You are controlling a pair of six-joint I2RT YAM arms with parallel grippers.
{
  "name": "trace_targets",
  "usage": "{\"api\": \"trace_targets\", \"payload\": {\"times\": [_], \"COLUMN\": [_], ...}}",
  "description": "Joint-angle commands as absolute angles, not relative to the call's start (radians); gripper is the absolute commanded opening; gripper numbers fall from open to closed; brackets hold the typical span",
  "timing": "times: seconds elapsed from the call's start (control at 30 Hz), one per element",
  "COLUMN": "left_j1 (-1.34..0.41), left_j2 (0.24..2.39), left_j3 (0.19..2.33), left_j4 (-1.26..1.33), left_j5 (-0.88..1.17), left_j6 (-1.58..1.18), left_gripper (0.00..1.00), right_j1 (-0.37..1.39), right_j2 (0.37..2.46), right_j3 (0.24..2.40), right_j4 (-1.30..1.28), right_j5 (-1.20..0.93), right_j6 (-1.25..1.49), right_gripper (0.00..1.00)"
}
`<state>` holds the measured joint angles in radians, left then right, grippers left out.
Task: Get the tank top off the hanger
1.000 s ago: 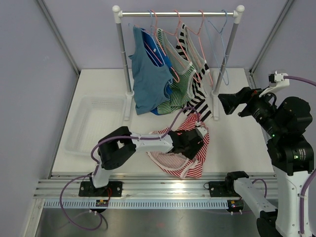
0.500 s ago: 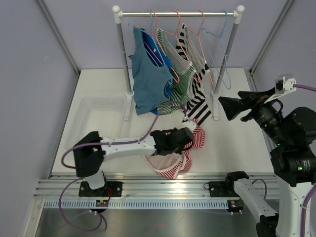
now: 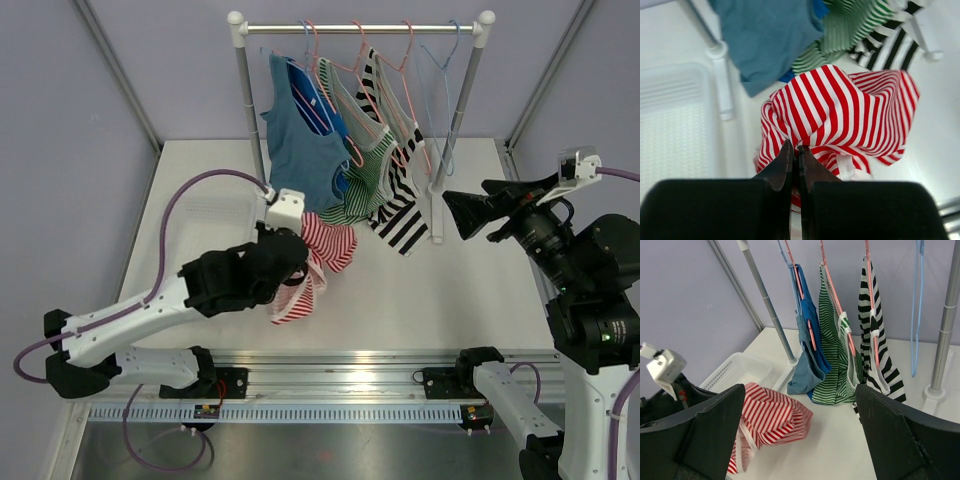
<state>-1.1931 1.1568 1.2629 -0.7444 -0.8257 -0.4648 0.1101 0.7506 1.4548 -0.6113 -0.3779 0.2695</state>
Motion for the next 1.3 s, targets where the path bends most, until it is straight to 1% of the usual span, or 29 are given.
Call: {"api": "trace_targets", "payload": {"times": [0.0,0.1,0.13,0.17,0.23,0.37,0.4,0.43,0.47,0.5,0.53,0.63,0.67,0.73,0.83,0.93,1.07,1.1,1.13,1.17,1.23,1.27], "left_j1": [-1.128,-1.007,-0.924,-0.887,-0.798,-0.657,-0.622,-0.535,-0.487,-0.392,-0.343,-0.188,-0.163,-0.123,-0.115,-0.103,-0.071,-0.060,-0.052,-0.043,-0.017,-0.003], "left_j2": [1.079,1.051,1.030,1.016,0.997,1.014,1.023,1.031,1.051,1.051,1.051,1.055,1.061,1.074,1.083,1.112,1.129,1.132,1.135,1.138,1.135,1.128], "left_j3": [1.353,1.393,1.405,1.416,1.436,1.496,1.496,1.496,1.494,1.464,1.442,1.366,1.349,1.304,1.252,1.213,1.160,1.158,1.158,1.163,1.178,1.190], "left_j4": [-0.853,-0.870,-0.858,-0.830,-0.793,-0.802,-0.798,-0.801,-0.804,-0.789,-0.772,-0.723,-0.719,-0.721,-0.739,-0.767,-0.784,-0.782,-0.787,-0.791,-0.795,-0.796], "left_j5": [-1.000,-0.967,-0.921,-0.831,-0.758,-0.703,-0.687,-0.664,-0.608,-0.571,-0.481,-0.329,-0.281,-0.279,-0.275,-0.319,-0.330,-0.334,-0.359,-0.362,-0.360,-0.354], "left_j6": [-0.472,-0.477,-0.471,-0.436,-0.413,-0.397,-0.394,-0.394,-0.397,-0.400,-0.403,-0.410,-0.410,-0.407,-0.420,-0.439,-0.448,-0.445,-0.443,-0.443,-0.443,-0.443], "left_gripper": [0.00,0.00,0.00,0.00,0.00,0.00,0.00,0.00,0.00,0.00,0.00,0.00,0.00,0.00,0.00,0.00,0.00,0.20,0.25,0.27,0.42,0.43], "right_j1": [0.106,0.106,0.106,0.106,0.106,0.106,0.106,0.106,0.106,0.106,0.106,0.106,0.106,0.106,0.106,0.106,0.106,0.106,0.106,0.106,0.106,0.106], "right_j2": [0.772,0.784,0.787,0.795,0.807,0.836,0.841,0.845,0.850,0.850,0.853,0.854,0.857,0.861,0.865,0.879,0.900,0.903,0.905,0.911,0.920,0.926], "right_j3": [1.474,1.463,1.459,1.457,1.456,1.456,1.456,1.454,1.448,1.444,1.437,1.416,1.410,1.394,1.381,1.379,1.382,1.379,1.378,1.378,1.381,1.385], "right_j4": [-0.560,-0.542,-0.529,-0.525,-0.519,-0.509,-0.509,-0.502,-0.496,-0.488,-0.474,-0.451,-0.448,-0.440,-0.448,-0.474,-0.488,-0.486,-0.485,-0.485,-0.483,-0.483], "right_j5": [-0.367,-0.367,-0.371,-0.373,-0.380,-0.391,-0.393,-0.394,-0.400,-0.403,-0.408,-0.416,-0.416,-0.413,-0.403,-0.382,-0.380,-0.380,-0.383,-0.387,-0.394,-0.403], "right_j6": [0.284,0.298,0.302,0.310,0.314,0.316,0.318,0.319,0.325,0.328,0.331,0.339,0.339,0.339,0.334,0.321,0.298,0.296,0.293,0.291,0.287,0.285], "right_gripper": [0.99,1.00,0.99,0.99,1.00,1.00,0.99,0.99,1.00,0.99,0.99,0.99,1.00,0.99,0.99,0.99,1.00,1.00,1.00,0.99,0.99,1.00]}}
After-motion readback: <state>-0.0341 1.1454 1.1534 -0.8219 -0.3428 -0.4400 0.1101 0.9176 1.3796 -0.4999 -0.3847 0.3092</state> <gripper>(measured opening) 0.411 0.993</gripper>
